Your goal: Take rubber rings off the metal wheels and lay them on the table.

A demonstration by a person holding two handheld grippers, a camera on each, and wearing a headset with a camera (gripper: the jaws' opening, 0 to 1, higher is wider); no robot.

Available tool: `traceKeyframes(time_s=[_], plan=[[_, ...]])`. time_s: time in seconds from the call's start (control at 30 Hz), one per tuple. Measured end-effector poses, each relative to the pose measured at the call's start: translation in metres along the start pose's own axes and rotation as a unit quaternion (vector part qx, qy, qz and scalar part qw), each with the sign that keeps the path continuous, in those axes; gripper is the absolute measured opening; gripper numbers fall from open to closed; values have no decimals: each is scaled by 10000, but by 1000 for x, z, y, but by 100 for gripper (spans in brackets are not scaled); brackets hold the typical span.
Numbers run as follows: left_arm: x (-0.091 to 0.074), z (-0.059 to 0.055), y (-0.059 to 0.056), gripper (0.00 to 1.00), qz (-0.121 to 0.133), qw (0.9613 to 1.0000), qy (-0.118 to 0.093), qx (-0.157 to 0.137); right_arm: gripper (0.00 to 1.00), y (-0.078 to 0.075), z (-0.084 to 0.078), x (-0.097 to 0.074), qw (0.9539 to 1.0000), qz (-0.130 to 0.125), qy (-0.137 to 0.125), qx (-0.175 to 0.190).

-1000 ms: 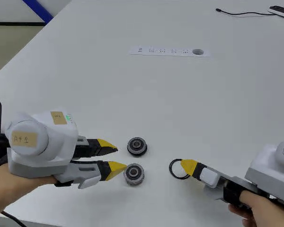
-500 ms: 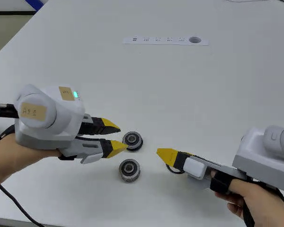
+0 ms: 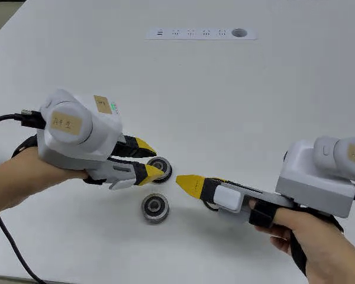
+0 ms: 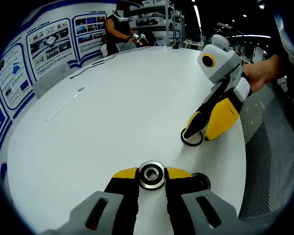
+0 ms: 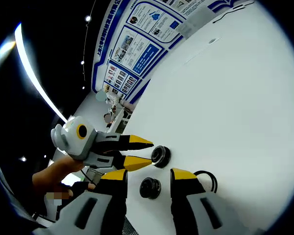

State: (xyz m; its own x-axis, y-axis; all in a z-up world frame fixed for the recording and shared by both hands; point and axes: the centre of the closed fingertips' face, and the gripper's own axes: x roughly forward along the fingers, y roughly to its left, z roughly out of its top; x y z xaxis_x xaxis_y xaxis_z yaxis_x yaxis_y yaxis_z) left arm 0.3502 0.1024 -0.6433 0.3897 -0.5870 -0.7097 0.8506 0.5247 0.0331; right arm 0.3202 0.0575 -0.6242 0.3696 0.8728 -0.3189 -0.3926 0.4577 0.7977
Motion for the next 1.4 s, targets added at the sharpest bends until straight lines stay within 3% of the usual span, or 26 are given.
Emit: traceKeyframes(time_s=[0.27,0.8,0.83,0.87,1.17,1.23,1.4], plan=[[6,-5,1,20,-22,10000,51,-75,36,5,3,6,9999,97,24,106],[6,-4,1,15,-136,9996,-42,-227,36,7,8,17,9996,196,-12,220],[5,-8,-5,13,-274,9991,64,-330,37,7,8,19,9996,193,-15,216],[2,-6,-1,13,-178,9990,4,-415,38,7,9,21,9996,190,-20,205],[1,-6,-2,13,-204,9996,28,-186,50,6,10,39,9997,169,31,169],[1,-6,-3,13,-201,9998,15,-11,51,6,10,43,9998,167,41,132],[3,-6,1,12,-196,9998,-25,-62,53,9,12,52,9996,242,51,126]])
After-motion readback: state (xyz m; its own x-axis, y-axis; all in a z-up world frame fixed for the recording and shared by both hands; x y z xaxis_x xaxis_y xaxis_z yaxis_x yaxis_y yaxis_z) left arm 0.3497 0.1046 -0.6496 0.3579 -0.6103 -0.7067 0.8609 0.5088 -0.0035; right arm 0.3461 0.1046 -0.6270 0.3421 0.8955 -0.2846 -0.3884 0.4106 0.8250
